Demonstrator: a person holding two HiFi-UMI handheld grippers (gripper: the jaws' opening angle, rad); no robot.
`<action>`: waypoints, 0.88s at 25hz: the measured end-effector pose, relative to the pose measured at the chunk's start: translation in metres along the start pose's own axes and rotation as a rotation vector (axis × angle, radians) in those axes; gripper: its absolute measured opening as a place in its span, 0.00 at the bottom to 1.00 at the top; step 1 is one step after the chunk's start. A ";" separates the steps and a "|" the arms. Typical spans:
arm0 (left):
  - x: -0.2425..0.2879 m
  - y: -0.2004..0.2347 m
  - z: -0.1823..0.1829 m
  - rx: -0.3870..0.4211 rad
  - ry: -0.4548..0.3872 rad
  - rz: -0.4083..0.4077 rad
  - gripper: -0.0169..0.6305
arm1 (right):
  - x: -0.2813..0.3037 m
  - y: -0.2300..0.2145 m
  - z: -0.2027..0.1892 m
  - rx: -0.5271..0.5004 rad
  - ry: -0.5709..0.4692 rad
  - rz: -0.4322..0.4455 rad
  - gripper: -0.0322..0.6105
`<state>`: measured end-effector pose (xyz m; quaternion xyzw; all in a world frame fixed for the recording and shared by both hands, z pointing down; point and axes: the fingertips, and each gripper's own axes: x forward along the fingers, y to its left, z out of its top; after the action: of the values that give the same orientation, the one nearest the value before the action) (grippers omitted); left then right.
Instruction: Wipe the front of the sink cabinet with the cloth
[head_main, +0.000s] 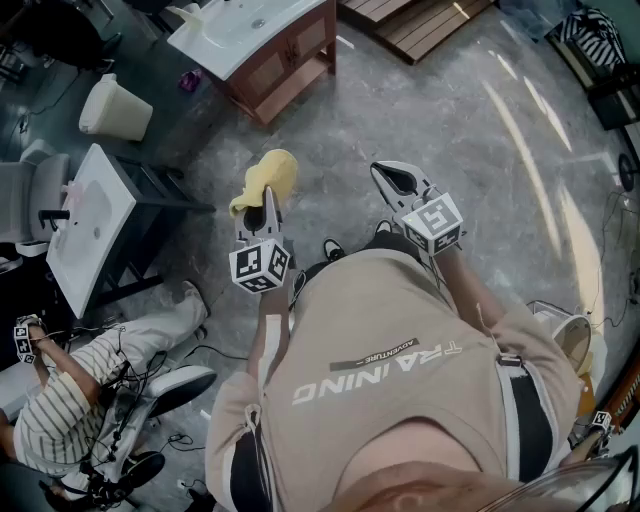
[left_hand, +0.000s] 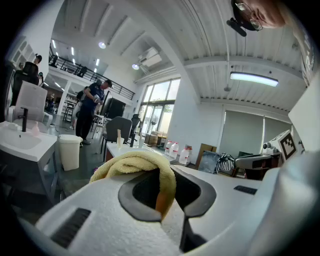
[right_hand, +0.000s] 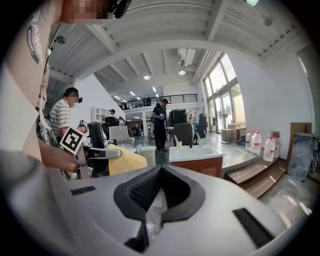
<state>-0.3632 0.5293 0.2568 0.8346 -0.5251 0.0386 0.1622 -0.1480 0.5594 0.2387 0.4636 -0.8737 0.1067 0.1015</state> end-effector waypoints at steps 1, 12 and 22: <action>0.000 0.002 0.001 -0.002 0.002 -0.004 0.09 | 0.001 0.003 0.004 -0.003 -0.008 0.000 0.07; 0.000 0.022 0.000 -0.011 0.019 -0.021 0.09 | 0.010 0.011 0.007 0.025 -0.026 -0.042 0.07; 0.008 0.032 -0.020 -0.045 0.053 -0.039 0.09 | 0.014 0.010 -0.008 0.042 0.017 -0.074 0.07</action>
<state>-0.3862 0.5157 0.2846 0.8396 -0.5047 0.0458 0.1957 -0.1638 0.5559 0.2493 0.4969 -0.8525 0.1253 0.1032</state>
